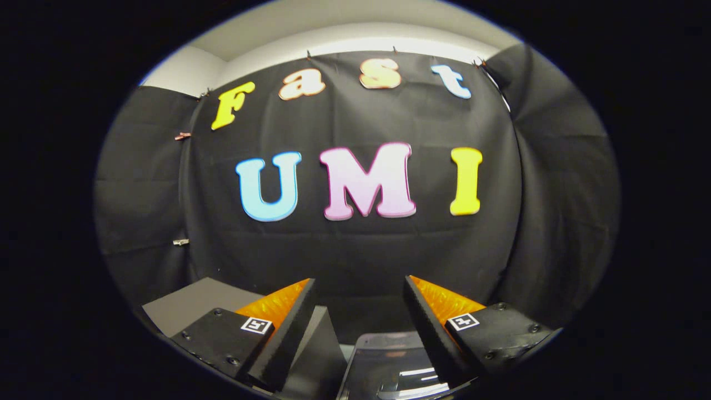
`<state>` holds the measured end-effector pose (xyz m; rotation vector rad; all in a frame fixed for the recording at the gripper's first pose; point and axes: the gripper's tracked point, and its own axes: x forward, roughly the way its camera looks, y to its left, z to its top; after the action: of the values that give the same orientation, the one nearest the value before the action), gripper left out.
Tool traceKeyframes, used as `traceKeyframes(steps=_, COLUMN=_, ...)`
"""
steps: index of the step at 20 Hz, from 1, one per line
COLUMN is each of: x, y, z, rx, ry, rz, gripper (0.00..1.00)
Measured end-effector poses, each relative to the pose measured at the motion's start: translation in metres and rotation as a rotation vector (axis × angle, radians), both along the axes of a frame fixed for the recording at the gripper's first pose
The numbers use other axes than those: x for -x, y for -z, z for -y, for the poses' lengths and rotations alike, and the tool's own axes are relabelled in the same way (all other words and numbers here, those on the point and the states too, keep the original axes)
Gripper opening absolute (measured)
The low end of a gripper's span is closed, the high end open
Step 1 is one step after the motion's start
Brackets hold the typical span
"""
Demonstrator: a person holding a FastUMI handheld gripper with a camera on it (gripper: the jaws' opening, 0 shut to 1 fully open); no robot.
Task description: Put the clothes into the washing machine and then close the washing machine lid.
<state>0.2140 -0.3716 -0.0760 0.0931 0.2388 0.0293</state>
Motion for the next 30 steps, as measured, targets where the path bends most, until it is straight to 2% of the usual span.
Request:
traceKeyframes(steps=4, x=0.009, y=-0.021, z=-0.029, rx=-0.037, ry=-0.047, rz=0.054, gripper=0.99)
traceKeyframes(steps=23, x=0.013, y=-0.03, z=-0.023, rx=-0.028, ry=-0.016, rz=0.076, gripper=0.98)
traceKeyframes(steps=30, x=0.017, y=-0.038, z=-0.027, rx=-0.027, ry=-0.033, rz=0.09, gripper=0.98)
